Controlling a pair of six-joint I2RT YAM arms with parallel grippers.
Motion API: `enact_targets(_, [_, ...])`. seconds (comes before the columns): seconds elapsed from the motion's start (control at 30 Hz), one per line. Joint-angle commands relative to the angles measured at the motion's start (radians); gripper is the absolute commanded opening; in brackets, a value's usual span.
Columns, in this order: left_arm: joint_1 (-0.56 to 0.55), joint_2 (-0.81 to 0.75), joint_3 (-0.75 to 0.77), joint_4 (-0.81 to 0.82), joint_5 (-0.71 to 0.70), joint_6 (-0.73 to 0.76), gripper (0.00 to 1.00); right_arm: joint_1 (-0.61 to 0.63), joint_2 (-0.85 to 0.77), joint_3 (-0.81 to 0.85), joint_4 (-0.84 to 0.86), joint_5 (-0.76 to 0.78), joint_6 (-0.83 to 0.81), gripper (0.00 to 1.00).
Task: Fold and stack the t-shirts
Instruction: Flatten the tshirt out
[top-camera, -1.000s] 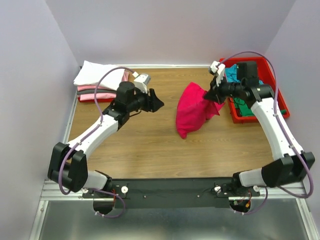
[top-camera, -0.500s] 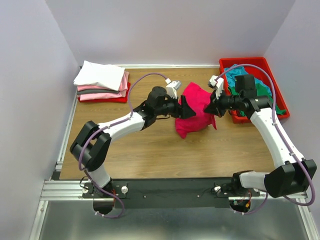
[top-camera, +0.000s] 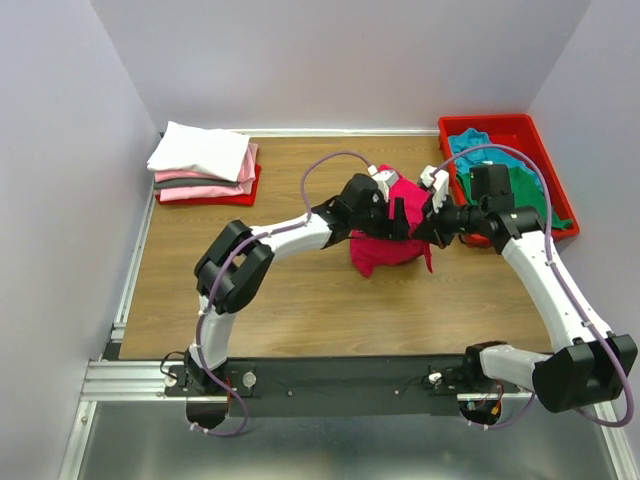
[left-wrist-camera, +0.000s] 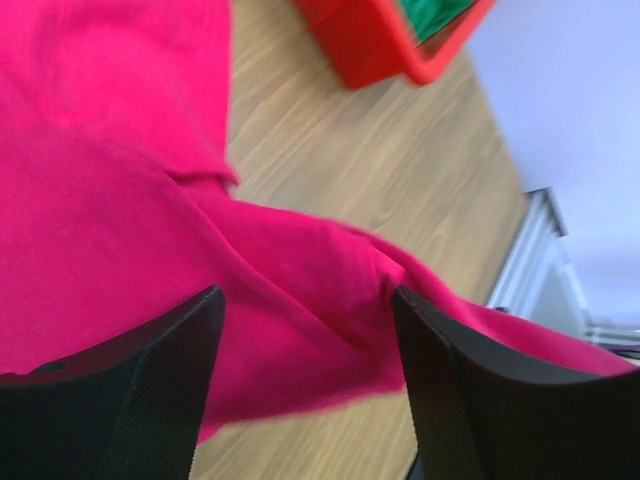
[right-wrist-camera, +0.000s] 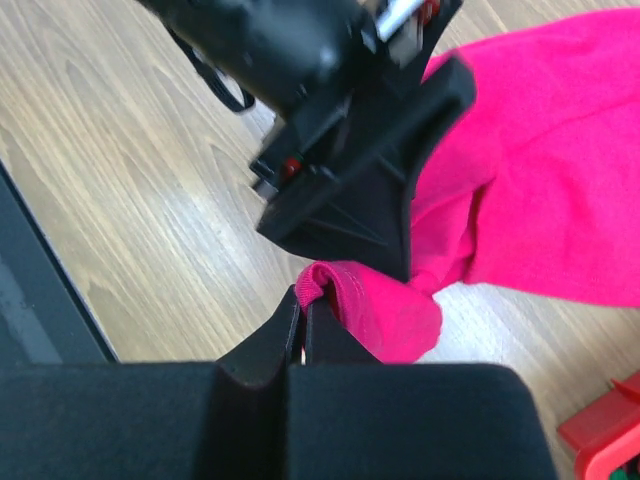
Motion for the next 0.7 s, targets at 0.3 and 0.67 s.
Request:
enact_targets(0.3, [-0.036,0.055,0.050,-0.214,-0.201,0.093,0.39,-0.045,-0.092,-0.105,0.050,0.100,0.062,0.00])
enact_targets(0.67, [-0.022,-0.133,-0.050,-0.172,-0.346,0.114,0.00,-0.072,-0.157,-0.203,0.056,0.333,0.094,0.00])
